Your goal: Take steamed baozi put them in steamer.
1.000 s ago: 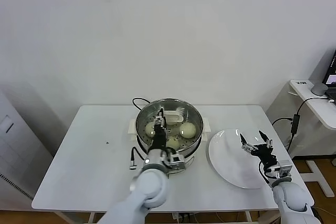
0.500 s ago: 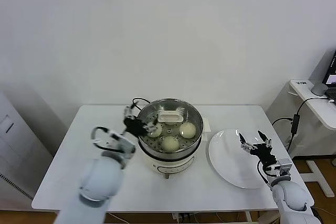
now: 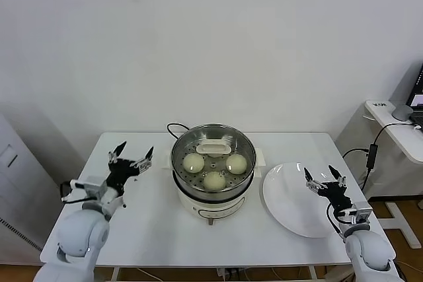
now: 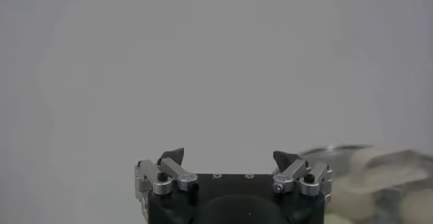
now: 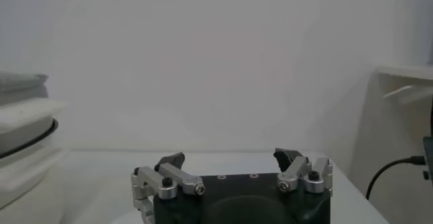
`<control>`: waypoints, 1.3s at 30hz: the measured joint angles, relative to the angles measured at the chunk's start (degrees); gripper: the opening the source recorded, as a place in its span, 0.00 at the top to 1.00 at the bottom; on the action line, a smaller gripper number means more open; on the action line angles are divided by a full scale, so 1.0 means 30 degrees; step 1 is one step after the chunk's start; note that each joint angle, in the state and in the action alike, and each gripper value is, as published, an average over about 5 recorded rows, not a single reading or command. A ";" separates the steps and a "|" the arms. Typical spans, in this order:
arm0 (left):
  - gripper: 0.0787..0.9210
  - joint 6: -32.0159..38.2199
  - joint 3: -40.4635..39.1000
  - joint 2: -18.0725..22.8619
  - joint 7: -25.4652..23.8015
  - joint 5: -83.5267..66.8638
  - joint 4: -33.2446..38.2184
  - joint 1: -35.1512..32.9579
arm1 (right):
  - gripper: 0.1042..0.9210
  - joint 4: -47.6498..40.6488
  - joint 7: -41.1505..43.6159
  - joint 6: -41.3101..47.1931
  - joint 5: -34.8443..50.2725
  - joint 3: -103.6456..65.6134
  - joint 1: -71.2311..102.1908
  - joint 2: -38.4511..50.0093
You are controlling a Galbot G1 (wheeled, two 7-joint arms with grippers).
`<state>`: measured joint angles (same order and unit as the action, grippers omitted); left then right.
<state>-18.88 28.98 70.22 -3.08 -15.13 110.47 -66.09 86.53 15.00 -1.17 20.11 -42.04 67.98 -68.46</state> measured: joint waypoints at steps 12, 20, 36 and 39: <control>0.12 0.3099 0.0373 0.0318 0.0413 0.0017 -0.3508 -0.0752 | 0.12 0.0460 0.0274 0.0179 -0.0001 -0.0259 0.0527 -0.0307; 0.12 0.3831 0.0537 0.0303 0.0564 0.0045 -0.4549 -0.0930 | 0.12 0.0531 0.0382 0.0182 -0.0057 -0.0308 0.0708 -0.0357; 0.12 0.3959 0.0748 0.0337 0.0708 -0.0706 -0.4947 -0.1133 | 0.12 0.0754 0.0548 0.0314 -0.0437 -0.0664 0.0878 -0.0482; 0.12 0.3936 0.0749 0.0401 0.0709 -0.0811 -0.4925 -0.1130 | 0.12 0.0722 0.0555 0.0330 -0.0509 -0.0721 0.0866 -0.0483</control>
<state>-7.08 31.23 71.43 -0.96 -17.56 95.69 -69.48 88.70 16.67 -0.18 18.59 -44.20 70.58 -69.90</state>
